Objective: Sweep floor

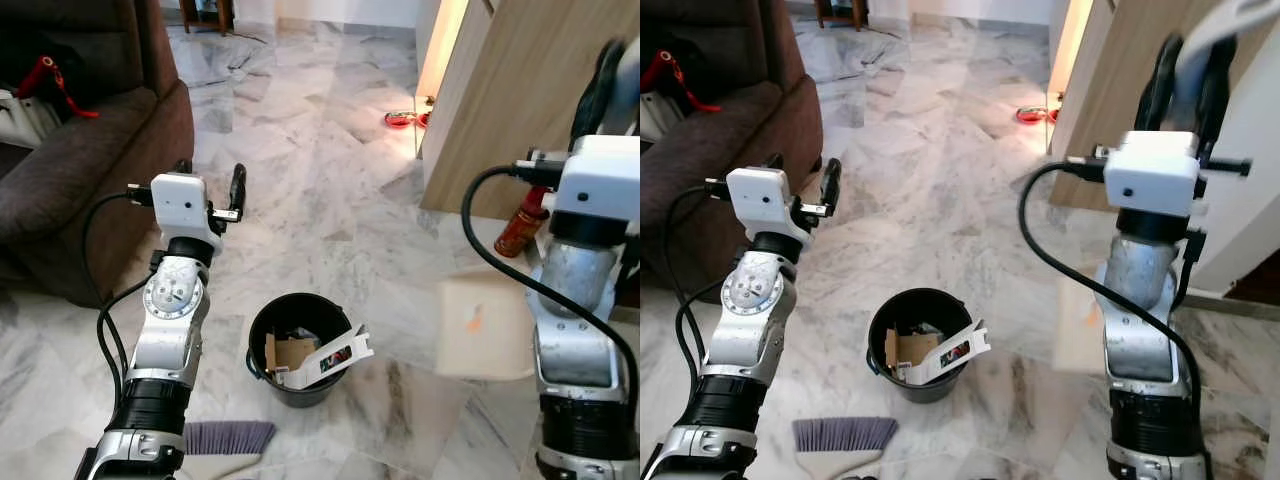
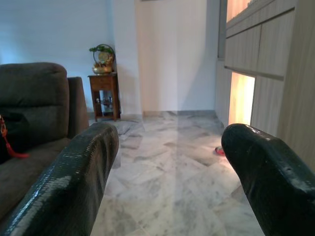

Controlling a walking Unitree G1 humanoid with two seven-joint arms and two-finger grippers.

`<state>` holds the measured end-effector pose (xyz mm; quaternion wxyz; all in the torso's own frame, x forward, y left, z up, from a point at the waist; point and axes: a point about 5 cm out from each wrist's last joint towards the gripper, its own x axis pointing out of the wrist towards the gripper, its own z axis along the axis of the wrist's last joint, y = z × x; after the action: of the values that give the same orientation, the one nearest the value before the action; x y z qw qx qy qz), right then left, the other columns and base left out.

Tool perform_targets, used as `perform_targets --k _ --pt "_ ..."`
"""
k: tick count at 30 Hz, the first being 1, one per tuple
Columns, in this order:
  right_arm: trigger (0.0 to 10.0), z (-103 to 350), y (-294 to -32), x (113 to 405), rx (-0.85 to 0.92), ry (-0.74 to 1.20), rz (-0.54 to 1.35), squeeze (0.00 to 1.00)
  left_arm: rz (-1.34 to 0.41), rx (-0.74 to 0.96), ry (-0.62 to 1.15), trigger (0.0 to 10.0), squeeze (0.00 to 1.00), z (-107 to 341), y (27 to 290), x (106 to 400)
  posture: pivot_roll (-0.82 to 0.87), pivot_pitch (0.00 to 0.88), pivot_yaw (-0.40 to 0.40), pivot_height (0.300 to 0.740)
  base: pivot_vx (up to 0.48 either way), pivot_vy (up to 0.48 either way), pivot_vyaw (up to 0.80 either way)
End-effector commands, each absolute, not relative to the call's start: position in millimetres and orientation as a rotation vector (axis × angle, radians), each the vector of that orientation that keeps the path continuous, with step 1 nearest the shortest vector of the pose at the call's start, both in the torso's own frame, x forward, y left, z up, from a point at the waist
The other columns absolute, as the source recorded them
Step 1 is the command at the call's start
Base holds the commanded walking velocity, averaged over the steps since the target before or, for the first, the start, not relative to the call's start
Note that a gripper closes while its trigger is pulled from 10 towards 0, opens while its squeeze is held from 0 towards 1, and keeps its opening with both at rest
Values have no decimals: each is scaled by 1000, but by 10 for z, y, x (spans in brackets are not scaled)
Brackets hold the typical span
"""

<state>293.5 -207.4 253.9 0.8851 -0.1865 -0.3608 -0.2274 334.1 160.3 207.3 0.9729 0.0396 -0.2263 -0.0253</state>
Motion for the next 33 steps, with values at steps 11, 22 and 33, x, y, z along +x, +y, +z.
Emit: perform_targets --k 11,22,33 --pt "10000 2622 -2465 2892 -331 -734 -598 0 -77 80 -464 10000 0 2091 1570 3305 110 124 -43 740 0 0 0" --pt "10000 2498 -2442 2904 -283 -681 -558 0 -73 92 -441 10000 0 2047 1581 3320 108 95 -38 740 0 0 0" --pt "10000 2460 -2441 2948 -187 -655 -496 0 -72 96 -445 10000 0 2044 1575 3327 107 71 -37 740 0 0 0"
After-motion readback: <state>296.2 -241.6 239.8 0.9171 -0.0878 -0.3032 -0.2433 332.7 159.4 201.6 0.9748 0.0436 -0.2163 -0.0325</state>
